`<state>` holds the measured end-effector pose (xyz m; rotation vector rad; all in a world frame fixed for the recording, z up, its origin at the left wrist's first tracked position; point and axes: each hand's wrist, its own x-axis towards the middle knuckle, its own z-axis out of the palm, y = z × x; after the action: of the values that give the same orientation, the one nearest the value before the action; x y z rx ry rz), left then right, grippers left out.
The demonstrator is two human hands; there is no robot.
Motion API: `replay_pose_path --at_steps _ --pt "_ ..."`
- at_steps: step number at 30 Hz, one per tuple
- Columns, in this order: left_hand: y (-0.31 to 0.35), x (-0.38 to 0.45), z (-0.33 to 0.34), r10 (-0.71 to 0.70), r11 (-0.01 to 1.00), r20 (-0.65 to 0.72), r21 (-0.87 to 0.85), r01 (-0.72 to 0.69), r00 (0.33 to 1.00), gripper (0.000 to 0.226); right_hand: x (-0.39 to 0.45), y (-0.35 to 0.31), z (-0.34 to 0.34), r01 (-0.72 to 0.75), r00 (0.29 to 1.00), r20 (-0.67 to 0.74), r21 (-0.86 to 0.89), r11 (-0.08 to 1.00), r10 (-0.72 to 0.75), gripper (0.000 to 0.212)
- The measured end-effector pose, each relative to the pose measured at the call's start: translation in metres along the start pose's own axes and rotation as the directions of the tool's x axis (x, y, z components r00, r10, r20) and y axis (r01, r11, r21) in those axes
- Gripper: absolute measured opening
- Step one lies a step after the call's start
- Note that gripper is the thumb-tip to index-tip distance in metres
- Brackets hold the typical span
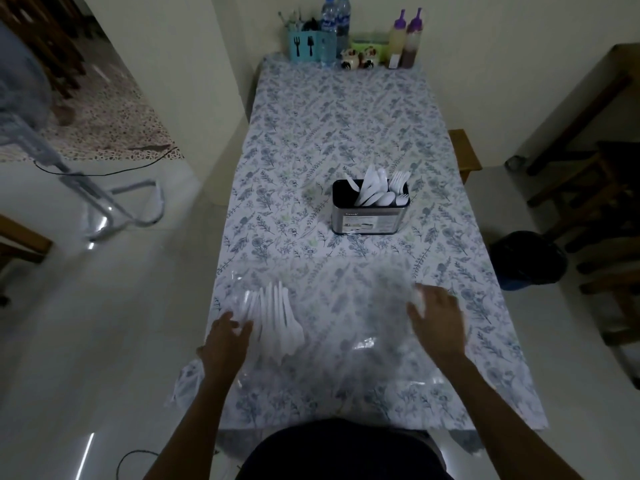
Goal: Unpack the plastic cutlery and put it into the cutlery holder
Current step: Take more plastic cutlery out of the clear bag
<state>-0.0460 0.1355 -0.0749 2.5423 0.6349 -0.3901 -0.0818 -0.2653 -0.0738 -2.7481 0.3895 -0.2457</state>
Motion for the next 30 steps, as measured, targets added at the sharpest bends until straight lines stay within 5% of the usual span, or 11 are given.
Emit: replay_pose_path --at_steps 2,4,9,12,16,18,22,25,30 --pt "-0.008 0.009 0.005 -0.018 1.000 0.046 -0.001 0.018 0.999 0.058 -0.005 -0.018 0.016 0.293 0.956 0.077 -0.149 0.944 -0.284 0.040" --pt "-0.014 0.014 0.010 -0.037 0.998 0.080 -0.041 0.040 0.996 0.056 -0.015 -0.031 0.032 0.354 0.924 0.223 -0.195 0.915 -0.310 0.040" --pt "-0.009 0.010 0.012 -0.136 0.970 0.028 -0.198 0.139 0.990 0.062 -0.024 -0.035 0.039 0.329 0.927 0.282 -0.298 0.896 -0.246 0.014" --pt "-0.009 0.012 0.010 -0.129 0.963 0.092 -0.225 0.147 0.987 0.065 -0.020 -0.036 0.039 0.310 0.937 0.253 -0.294 0.904 -0.239 0.032" --pt "-0.012 0.013 0.009 -0.104 0.953 0.089 -0.278 0.125 0.991 0.041 -0.021 -0.038 0.041 0.248 0.948 0.256 -0.224 0.943 -0.188 0.056" --pt "-0.014 0.013 0.009 -0.075 0.960 0.073 -0.263 0.091 0.995 0.022 -0.021 -0.037 0.042 0.233 0.955 0.238 -0.232 0.944 -0.177 0.048" --pt "-0.017 0.013 0.008 -0.004 0.974 0.085 -0.224 0.023 0.996 0.035 -0.019 -0.029 0.045 0.272 0.957 0.174 -0.256 0.928 -0.232 0.011" --pt "-0.016 0.011 0.004 0.012 0.978 0.083 -0.208 0.006 0.997 0.033 -0.021 -0.028 0.039 0.286 0.956 0.141 -0.254 0.924 -0.257 0.021" --pt "-0.006 0.014 -0.014 0.029 0.942 -0.005 -0.333 -0.028 1.000 0.024 -0.021 -0.036 0.009 0.220 0.974 -0.052 0.019 0.975 -0.219 0.010"
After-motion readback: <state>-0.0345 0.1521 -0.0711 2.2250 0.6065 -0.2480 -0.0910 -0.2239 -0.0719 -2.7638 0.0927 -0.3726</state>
